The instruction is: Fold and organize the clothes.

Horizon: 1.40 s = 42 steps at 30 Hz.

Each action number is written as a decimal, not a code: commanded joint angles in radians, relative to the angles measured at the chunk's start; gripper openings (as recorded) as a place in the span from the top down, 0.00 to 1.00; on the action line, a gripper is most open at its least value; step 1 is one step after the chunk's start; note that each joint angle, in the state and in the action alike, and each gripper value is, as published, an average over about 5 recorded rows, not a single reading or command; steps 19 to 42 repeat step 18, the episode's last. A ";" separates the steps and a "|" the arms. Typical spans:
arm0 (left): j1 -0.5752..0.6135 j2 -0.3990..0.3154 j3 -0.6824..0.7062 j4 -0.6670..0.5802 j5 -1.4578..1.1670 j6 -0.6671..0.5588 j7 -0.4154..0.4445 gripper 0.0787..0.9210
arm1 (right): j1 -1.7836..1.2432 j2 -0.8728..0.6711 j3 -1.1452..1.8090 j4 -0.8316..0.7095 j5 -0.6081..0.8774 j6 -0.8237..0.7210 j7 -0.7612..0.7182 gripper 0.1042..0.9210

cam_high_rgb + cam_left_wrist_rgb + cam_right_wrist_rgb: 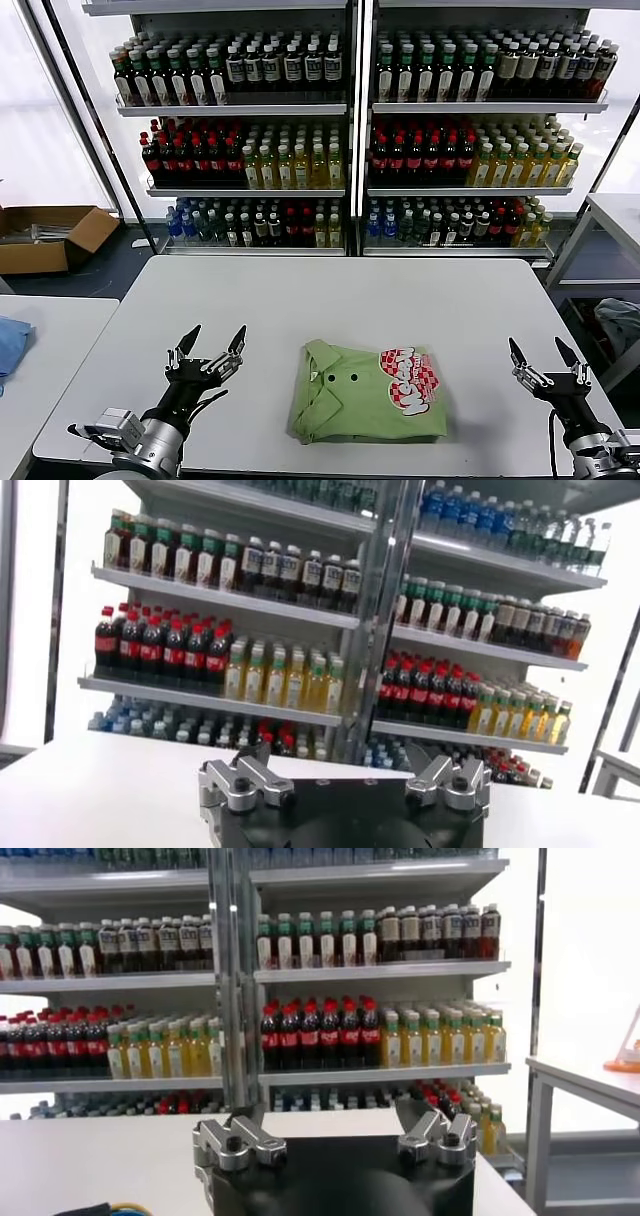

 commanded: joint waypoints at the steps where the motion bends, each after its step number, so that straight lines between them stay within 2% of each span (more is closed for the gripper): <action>1: -0.002 0.002 -0.009 0.002 0.010 -0.001 0.019 0.12 | -0.008 0.009 0.012 -0.007 -0.015 0.009 0.009 0.12; 42: 0.001 0.000 -0.006 -0.001 0.001 0.000 0.015 0.12 | -0.012 0.023 0.008 -0.004 -0.033 0.008 0.029 0.12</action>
